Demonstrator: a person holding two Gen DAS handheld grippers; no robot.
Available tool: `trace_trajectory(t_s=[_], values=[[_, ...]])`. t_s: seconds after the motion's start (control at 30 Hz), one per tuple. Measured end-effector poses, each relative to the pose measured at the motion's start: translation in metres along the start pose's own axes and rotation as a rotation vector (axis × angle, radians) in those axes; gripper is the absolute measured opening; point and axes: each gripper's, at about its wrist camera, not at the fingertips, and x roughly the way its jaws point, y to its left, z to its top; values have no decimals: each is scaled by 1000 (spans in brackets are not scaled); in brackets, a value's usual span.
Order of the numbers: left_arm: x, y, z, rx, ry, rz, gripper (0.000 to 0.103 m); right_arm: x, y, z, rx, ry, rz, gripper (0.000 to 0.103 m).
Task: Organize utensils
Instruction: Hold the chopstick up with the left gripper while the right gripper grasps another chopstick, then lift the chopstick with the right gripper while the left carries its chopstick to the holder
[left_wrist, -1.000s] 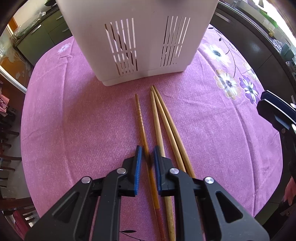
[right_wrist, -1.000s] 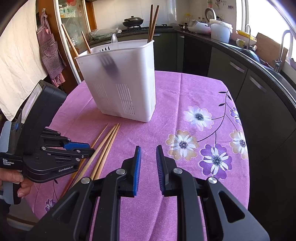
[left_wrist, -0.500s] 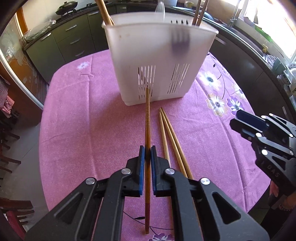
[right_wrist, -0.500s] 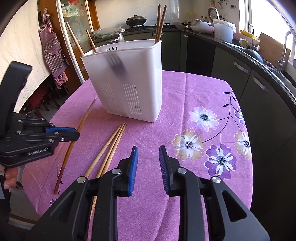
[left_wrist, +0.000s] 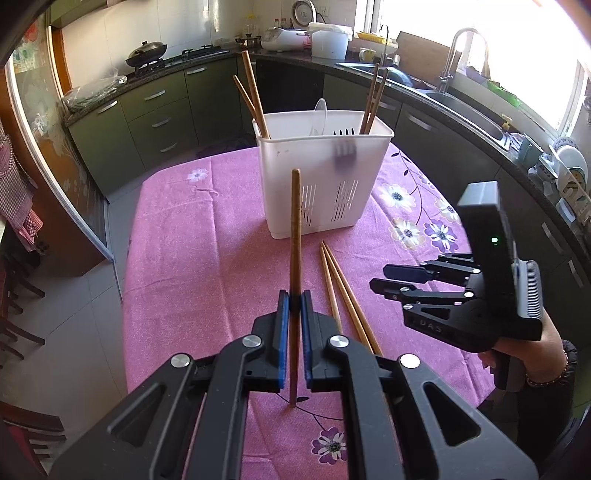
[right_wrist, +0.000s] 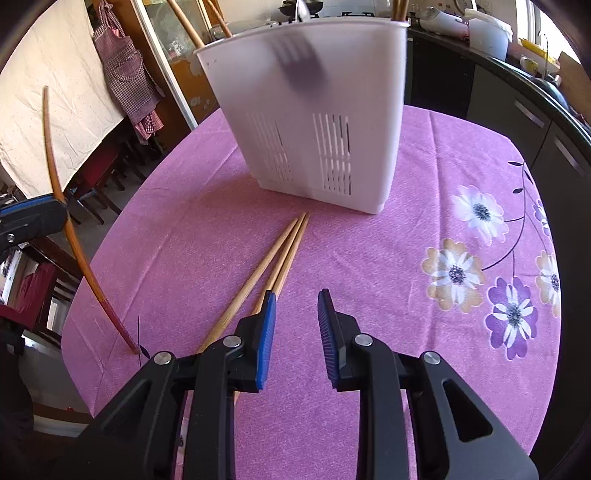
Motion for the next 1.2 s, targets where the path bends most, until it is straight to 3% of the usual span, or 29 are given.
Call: trace_trajectory(t_s=[0.37, 0.97, 1.2], values=[[-13, 3, -10, 15, -26, -13, 6, 33, 8, 11, 2, 61, -22, 23], [-13, 4, -13, 15, -24, -17, 6, 53, 27, 17, -31, 96, -94, 22], [-13, 4, -13, 16, -23, -18, 6, 60, 30, 25, -43, 86, -120, 9]])
